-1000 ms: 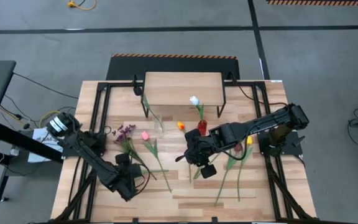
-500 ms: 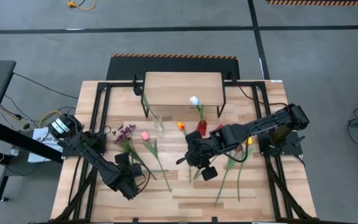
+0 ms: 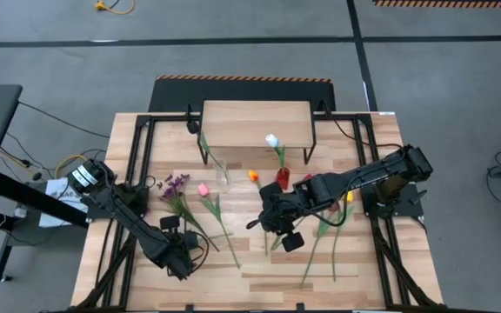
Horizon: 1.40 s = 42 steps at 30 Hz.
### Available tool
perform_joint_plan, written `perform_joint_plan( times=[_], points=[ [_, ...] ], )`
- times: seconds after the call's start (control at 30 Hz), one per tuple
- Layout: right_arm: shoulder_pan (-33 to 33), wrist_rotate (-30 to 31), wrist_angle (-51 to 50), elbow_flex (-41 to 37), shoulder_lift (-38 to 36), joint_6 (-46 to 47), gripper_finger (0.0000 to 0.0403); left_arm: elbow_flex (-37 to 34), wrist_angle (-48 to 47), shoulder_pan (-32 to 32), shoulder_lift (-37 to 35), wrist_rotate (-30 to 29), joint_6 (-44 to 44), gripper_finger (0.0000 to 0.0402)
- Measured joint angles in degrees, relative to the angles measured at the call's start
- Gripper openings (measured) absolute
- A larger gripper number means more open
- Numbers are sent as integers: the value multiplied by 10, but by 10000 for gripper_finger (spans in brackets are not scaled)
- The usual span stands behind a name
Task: Pick and place flowers into a vace then onto a shelf
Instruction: Put the white flower into the red vase
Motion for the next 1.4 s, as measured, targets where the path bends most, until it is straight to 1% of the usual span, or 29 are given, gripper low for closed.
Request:
perform_joint_plan(
  times=[0.17, 0.3, 0.43, 0.57, 0.63, 0.77, 0.83, 0.97, 1.17, 1.27, 1.4],
  points=[
    [0, 0, -2, 0, 0, 0, 86, 79, -99, -1, 0, -32, 20, 4],
    [0, 0, -10, 0, -1, 0, 86, 156, -196, -1, 0, -46, 35, 3],
    [0, -1, -15, 0, -5, 2, 86, 232, -287, 3, 0, -41, 64, 2],
    [0, -2, -15, 1, -18, 11, 86, 292, -356, 13, -1, -8, 158, 1],
    [2, -2, -23, -1, -23, 18, 86, 316, -363, 21, -1, -6, 199, 1],
    [6, -3, -9, 0, -36, 19, 86, 354, -361, 48, -1, -1, 262, 1],
    [8, -3, 4, 0, -40, 19, 86, 366, -361, 65, -1, -8, 293, 1],
    [8, -15, 29, 0, -43, 28, 86, 379, -361, 95, -1, -53, 366, 1],
    [8, -17, 41, 0, -43, 68, 86, 380, -361, 130, -1, -114, 512, 1],
    [8, -17, 49, 0, -43, 85, 86, 380, -361, 139, -1, -174, 585, 0],
    [8, -17, 50, 0, -43, 108, 86, 380, -361, 142, -1, -273, 698, 0]
  ],
)
